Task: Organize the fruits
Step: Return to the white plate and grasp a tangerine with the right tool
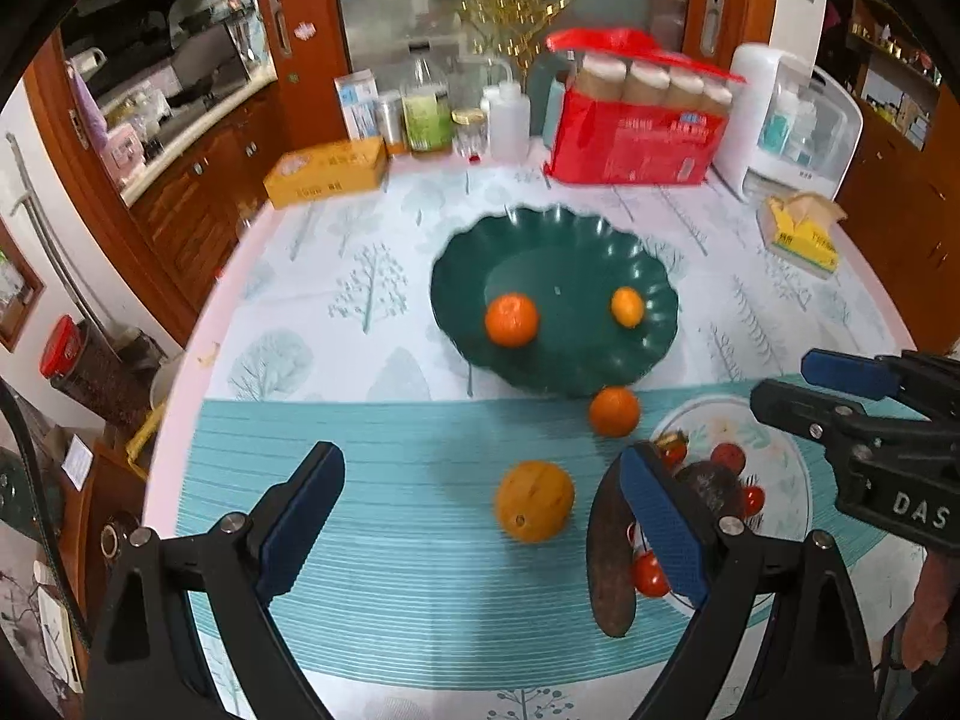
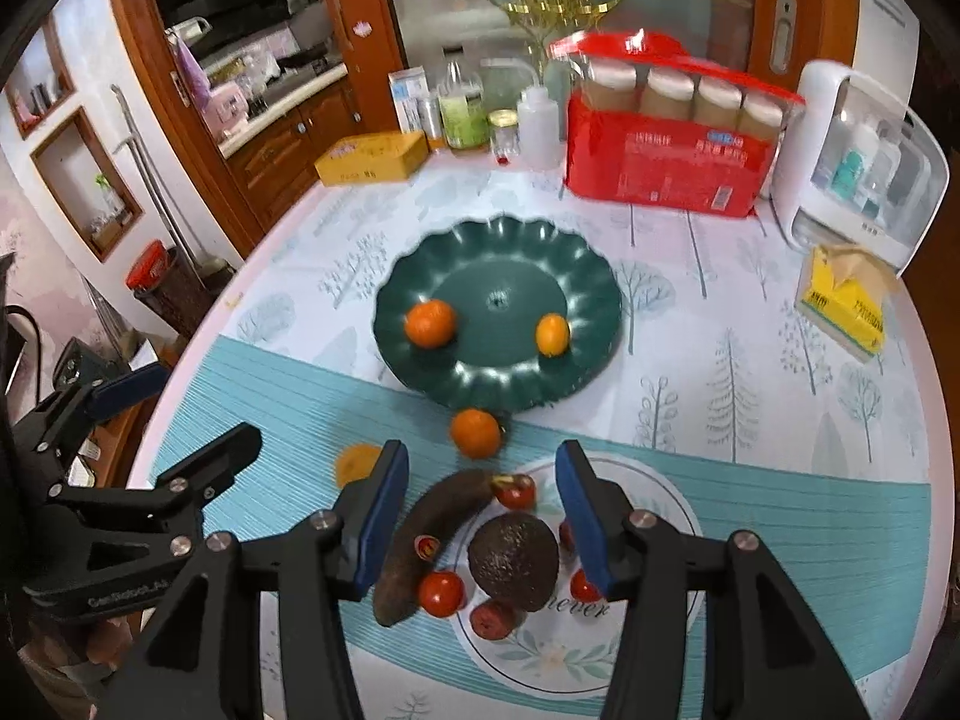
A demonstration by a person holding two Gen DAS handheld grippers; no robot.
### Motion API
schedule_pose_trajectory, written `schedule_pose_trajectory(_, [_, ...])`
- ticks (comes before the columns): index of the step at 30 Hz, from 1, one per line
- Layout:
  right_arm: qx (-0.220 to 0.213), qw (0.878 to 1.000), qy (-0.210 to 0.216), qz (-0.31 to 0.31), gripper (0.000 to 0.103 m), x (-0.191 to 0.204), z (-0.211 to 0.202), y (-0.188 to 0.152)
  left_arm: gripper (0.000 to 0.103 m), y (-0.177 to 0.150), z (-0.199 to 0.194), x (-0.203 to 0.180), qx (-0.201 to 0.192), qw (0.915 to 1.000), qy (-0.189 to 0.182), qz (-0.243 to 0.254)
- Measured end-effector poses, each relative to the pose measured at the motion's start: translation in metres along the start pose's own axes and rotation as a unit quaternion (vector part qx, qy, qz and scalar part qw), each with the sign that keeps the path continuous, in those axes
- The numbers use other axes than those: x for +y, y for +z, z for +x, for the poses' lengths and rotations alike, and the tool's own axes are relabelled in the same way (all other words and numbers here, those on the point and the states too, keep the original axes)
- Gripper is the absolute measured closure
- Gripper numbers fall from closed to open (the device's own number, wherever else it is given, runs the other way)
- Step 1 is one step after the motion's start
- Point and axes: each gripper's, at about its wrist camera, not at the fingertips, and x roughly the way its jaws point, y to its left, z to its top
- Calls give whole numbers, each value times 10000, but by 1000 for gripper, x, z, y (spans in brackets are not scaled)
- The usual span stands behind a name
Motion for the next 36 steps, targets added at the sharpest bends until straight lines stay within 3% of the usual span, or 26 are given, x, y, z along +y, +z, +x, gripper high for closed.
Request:
schedule_pose_trajectory(10, [550,9985,9,-15,51,-6,66,5,10,-18,75,7,1106,9936,-89,-188])
schedule_pose_trajectory(15, [761,9971,83,29,51,-7,101,10,10,-28,113,1,1647,9849,-473,-235])
schedule_pose_trajectory(21, [1036,9946,83,34,51,-9,140,9,10,-31,139,-4,1769,9811,-670,-413])
schedule_pose_trajectory(24, [1066,9937,342,56,49,-6,147,10,10,-29,149,-4,1814,9786,-773,-581])
schedule_pose_trajectory(29, [1170,9921,408,-175,49,8,158,10,10,-29,155,0,1733,9794,-806,-658])
schedule_pose_trajectory(31, [1247,9908,440,-294,52,15,164,9,16,-29,161,3,1751,9783,-808,-751])
schedule_pose_trajectory(33, [1279,9900,456,-385,62,21,167,8,22,-29,162,3,1678,9803,-772,-695])
schedule_pose_trajectory(36, [1249,9903,409,-462,64,25,167,8,29,-28,165,-3,1650,9825,-690,-524])
